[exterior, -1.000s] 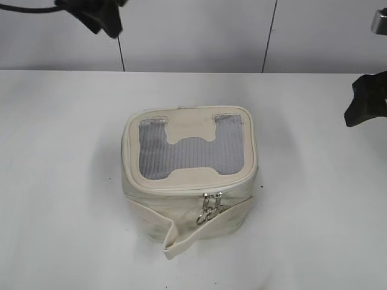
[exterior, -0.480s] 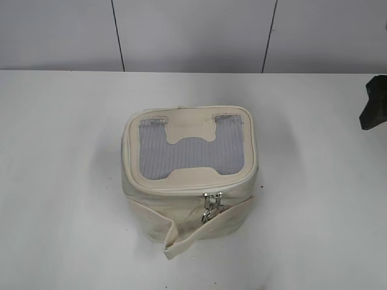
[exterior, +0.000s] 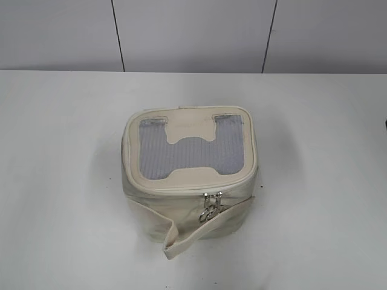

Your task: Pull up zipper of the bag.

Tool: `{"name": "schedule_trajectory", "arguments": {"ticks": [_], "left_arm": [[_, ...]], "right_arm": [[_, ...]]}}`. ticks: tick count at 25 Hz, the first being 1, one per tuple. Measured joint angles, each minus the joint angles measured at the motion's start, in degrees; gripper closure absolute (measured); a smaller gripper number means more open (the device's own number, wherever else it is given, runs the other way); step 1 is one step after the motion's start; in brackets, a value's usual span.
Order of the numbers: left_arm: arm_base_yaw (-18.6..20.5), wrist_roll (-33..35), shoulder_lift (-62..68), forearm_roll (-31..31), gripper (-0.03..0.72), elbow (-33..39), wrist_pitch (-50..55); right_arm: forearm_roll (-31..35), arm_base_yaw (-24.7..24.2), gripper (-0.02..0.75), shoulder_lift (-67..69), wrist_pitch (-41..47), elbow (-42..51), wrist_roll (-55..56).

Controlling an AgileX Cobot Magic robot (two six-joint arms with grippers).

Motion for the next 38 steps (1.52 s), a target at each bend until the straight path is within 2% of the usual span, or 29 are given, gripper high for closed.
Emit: {"name": "schedule_trajectory", "arguments": {"ticks": [8, 15, 20, 25, 31, 38], "left_arm": [[0.0, -0.3, -25.6, -0.9, 0.377, 15.5, -2.2], [0.0, -0.3, -39.4, -3.2, 0.377, 17.7, -2.1], [0.0, 0.5, -41.1, -3.6, 0.379, 18.3, -2.2], [0.0, 5.5, -41.2, -5.5, 0.382, 21.2, -2.2], [0.0, 6.8, -41.3, -7.2, 0.384, 21.6, -0.9], [0.0, 6.8, -41.5, -7.5, 0.391, 22.7, 1.0]], "right_arm": [[-0.6, 0.0, 0.146, -17.6, -0.1, 10.8, -1.1], [-3.1, 0.0, 0.146, -38.9, 0.0, 20.5, -2.5], [-3.1, 0.0, 0.146, -53.6, 1.1, 24.1, -3.7], [-3.1, 0.0, 0.148, -63.9, 1.9, 24.1, -3.8], [-1.4, 0.0, 0.15, -66.0, 8.6, 25.2, -4.0], [-1.3, 0.0, 0.15, -66.0, 8.9, 25.3, -4.2]]}}
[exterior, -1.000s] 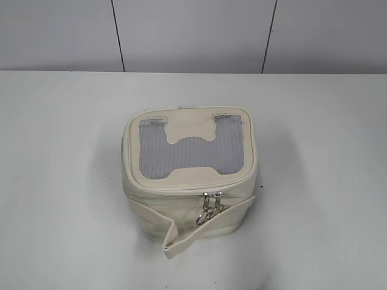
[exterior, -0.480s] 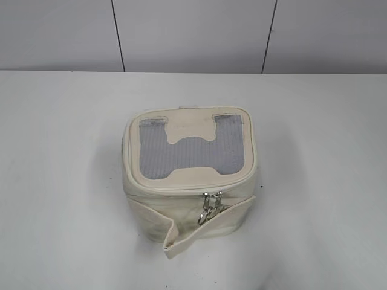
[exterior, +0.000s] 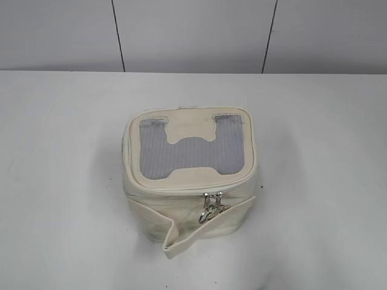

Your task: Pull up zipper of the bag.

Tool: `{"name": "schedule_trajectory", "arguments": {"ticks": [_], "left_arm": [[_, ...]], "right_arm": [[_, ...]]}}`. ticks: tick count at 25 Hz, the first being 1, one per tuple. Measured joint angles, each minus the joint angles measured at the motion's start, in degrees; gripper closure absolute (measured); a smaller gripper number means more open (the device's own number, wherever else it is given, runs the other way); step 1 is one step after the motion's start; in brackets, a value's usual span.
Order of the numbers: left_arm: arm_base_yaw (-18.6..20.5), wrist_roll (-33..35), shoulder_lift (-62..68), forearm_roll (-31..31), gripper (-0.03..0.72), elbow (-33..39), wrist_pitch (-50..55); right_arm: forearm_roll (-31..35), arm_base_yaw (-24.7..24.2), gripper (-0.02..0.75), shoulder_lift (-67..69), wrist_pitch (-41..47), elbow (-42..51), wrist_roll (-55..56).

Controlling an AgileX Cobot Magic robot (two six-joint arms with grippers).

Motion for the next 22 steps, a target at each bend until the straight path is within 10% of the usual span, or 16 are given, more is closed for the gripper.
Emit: {"name": "schedule_trajectory", "arguments": {"ticks": [22], "left_arm": [[0.4, 0.0, -0.2, -0.3, 0.393, 0.0, 0.1]], "right_arm": [[0.0, -1.1, 0.151, 0.0, 0.0, 0.0, -0.1]]}}
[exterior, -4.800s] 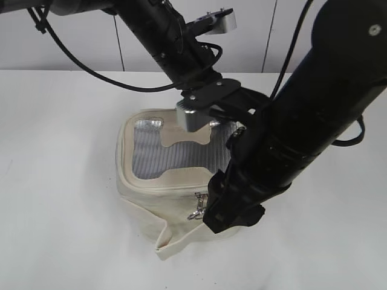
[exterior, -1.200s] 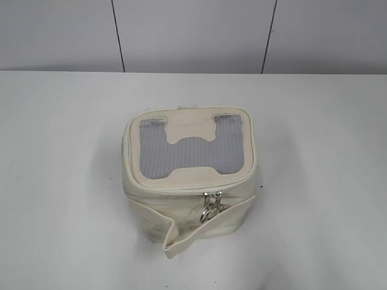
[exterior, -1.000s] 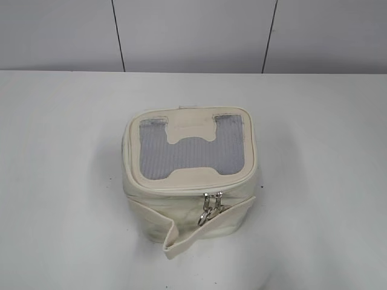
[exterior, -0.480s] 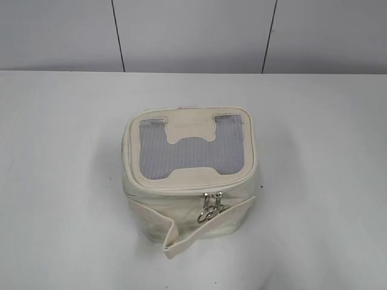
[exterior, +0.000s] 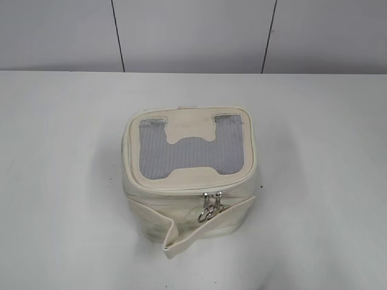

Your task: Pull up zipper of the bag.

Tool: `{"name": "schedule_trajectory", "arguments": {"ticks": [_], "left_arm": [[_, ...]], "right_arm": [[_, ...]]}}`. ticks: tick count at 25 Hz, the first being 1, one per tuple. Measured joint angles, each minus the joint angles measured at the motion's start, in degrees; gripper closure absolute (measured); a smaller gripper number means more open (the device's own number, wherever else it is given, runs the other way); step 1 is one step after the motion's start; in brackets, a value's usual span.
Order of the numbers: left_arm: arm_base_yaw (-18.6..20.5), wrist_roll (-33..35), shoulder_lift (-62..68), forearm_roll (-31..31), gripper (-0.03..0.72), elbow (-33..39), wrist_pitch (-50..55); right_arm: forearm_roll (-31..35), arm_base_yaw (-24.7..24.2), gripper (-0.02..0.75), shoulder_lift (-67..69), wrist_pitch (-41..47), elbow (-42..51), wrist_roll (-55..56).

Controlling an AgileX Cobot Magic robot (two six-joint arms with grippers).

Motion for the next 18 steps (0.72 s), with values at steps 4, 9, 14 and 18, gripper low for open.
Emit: {"name": "schedule_trajectory", "arguments": {"ticks": [4, 9, 14, 18], "left_arm": [[3.9, 0.0, -0.5, 0.0, 0.393, 0.0, 0.0], [7.6, 0.0, -4.6, 0.0, 0.393, 0.0, 0.0], [8.1, 0.0, -8.7, 0.0, 0.393, 0.0, 0.1], [8.1, 0.0, -9.2, 0.0, 0.398, 0.0, 0.2]], "right_arm": [[0.0, -4.3, 0.151, 0.0, 0.0, 0.0, 0.0], [0.0, -6.2, 0.151, -2.3, 0.1, 0.0, -0.1], [0.0, -6.2, 0.151, -6.3, 0.1, 0.0, -0.1], [0.0, -6.2, 0.151, -6.3, 0.1, 0.0, -0.1]]}}
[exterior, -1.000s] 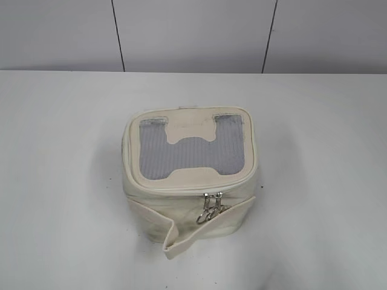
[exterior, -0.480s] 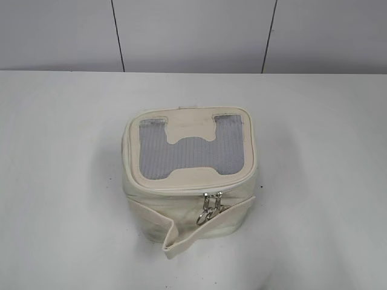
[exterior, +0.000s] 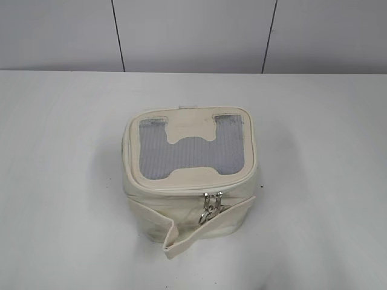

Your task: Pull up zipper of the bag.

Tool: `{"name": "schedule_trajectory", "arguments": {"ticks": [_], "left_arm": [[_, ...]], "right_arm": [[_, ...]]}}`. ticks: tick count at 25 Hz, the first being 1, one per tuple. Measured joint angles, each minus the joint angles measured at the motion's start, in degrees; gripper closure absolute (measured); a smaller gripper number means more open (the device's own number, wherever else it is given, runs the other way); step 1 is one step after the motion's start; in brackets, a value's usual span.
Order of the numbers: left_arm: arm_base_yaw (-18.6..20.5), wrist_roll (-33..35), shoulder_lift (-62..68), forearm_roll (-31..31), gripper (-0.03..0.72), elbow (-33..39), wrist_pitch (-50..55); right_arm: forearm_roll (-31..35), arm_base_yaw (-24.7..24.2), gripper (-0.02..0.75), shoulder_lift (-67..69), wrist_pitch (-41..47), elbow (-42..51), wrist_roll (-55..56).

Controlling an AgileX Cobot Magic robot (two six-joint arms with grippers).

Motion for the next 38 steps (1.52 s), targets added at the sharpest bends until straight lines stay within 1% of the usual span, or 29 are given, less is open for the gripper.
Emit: {"name": "schedule_trajectory", "arguments": {"ticks": [13, 38], "left_arm": [[0.0, 0.0, 0.0, 0.0, 0.444, 0.0, 0.0], [0.0, 0.0, 0.0, 0.0, 0.445, 0.0, 0.0]], "right_arm": [[0.0, 0.0, 0.151, 0.0, -0.1, 0.1, 0.0], [0.0, 0.0, 0.151, 0.0, -0.1, 0.1, 0.0]]}}
